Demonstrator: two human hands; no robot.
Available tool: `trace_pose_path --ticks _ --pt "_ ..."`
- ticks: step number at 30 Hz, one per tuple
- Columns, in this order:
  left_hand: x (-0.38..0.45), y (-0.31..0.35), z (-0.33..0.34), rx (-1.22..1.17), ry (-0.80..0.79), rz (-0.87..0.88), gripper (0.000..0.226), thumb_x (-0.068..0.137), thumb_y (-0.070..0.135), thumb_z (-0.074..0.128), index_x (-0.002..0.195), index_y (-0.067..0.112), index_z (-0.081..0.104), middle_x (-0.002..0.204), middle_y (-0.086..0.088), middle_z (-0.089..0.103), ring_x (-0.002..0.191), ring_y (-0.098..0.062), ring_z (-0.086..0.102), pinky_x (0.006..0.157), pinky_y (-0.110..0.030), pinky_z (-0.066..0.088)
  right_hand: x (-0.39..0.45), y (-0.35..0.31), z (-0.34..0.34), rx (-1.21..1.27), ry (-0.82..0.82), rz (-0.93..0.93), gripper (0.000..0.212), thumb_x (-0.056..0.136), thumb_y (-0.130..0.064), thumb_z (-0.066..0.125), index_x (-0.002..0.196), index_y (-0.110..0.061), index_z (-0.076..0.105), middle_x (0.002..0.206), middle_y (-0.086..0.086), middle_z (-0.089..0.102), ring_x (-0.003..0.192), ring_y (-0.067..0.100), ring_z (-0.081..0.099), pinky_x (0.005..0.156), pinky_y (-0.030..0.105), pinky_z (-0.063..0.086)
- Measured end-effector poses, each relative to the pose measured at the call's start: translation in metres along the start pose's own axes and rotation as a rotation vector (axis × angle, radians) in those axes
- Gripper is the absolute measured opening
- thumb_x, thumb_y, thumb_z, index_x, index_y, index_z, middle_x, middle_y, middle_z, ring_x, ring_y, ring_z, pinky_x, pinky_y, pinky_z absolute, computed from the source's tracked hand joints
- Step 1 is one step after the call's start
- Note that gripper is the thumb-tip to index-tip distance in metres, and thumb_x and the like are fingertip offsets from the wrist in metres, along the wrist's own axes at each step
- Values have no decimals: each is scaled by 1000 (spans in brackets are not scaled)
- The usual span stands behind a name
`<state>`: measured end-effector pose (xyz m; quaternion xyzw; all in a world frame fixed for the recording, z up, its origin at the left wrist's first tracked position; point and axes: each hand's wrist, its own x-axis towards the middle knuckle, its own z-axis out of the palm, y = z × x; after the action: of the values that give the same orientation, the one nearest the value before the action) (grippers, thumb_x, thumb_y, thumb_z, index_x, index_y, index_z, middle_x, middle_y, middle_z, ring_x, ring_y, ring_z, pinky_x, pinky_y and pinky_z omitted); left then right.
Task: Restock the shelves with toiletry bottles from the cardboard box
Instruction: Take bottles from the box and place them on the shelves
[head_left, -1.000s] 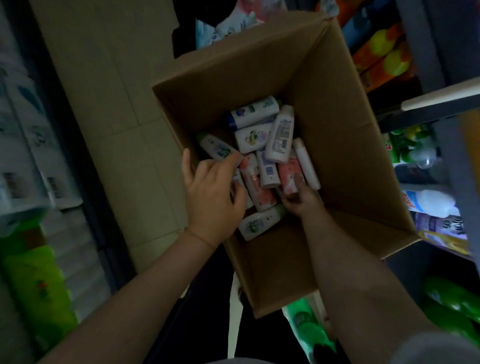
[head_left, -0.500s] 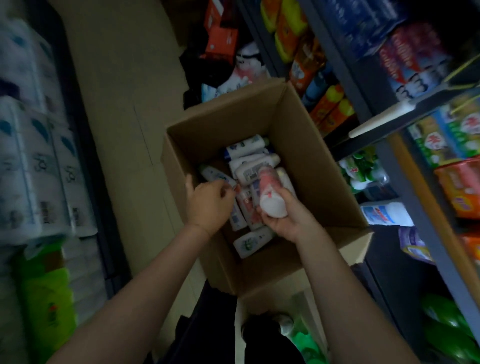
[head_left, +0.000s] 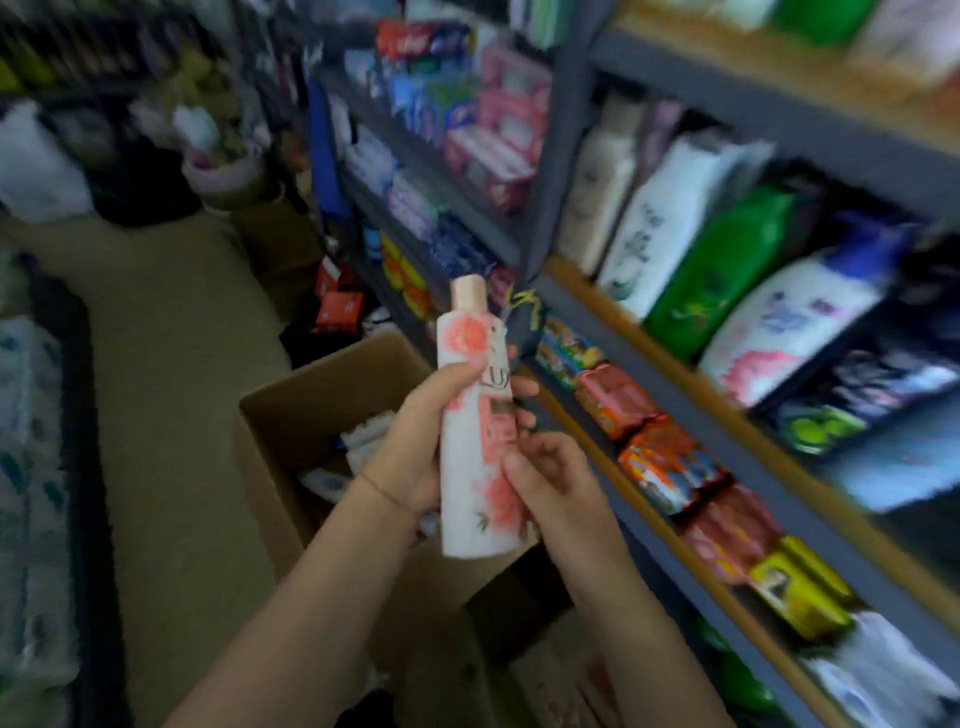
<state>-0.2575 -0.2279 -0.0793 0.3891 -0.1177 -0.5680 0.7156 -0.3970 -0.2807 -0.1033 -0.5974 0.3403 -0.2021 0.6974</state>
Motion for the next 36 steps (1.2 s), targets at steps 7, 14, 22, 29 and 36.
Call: trace_pose_path --ticks 7,14,22,29,36 --pt "-12 -50 137 359 -348 30 77 42 57 94 102 11 78 104 -20 73 88 -30 69 79 -40 57 -97 -61 -115 -110 43 -220 43 75 0 80 114 -11 65 106 0 75 101 14 70 84 28 56" --pt "-4 -115 246 594 -371 107 38 96 42 56 87 13 80 105 -10 75 106 -27 68 101 -48 49 -170 -69 -214 -195 540 -385 44 68 -6 88 105 -19 69 100 -1 75 96 17 72 84 40 58" --pt "47 -190 239 1289 -390 122 39 95 11 55 132 24 62 135 -3 58 126 -22 53 101 -30 41 -160 -32 -298 -432 921 -295 60 63 -19 90 113 -35 59 110 -7 68 101 11 62 82 21 45" --pt "56 -213 232 1486 -410 115 41 95 21 55 136 21 56 134 -3 53 117 -17 55 99 -28 43 -131 -33 -335 -409 885 -76 54 70 -26 86 115 -21 57 100 -5 65 97 18 63 76 29 47" --pt "64 -216 229 1444 -387 178 31 96 17 54 124 22 64 117 6 54 105 -10 53 88 -21 40 -105 -33 -328 -474 805 -93 63 72 -28 84 126 -18 52 107 -4 63 99 14 60 79 28 46"
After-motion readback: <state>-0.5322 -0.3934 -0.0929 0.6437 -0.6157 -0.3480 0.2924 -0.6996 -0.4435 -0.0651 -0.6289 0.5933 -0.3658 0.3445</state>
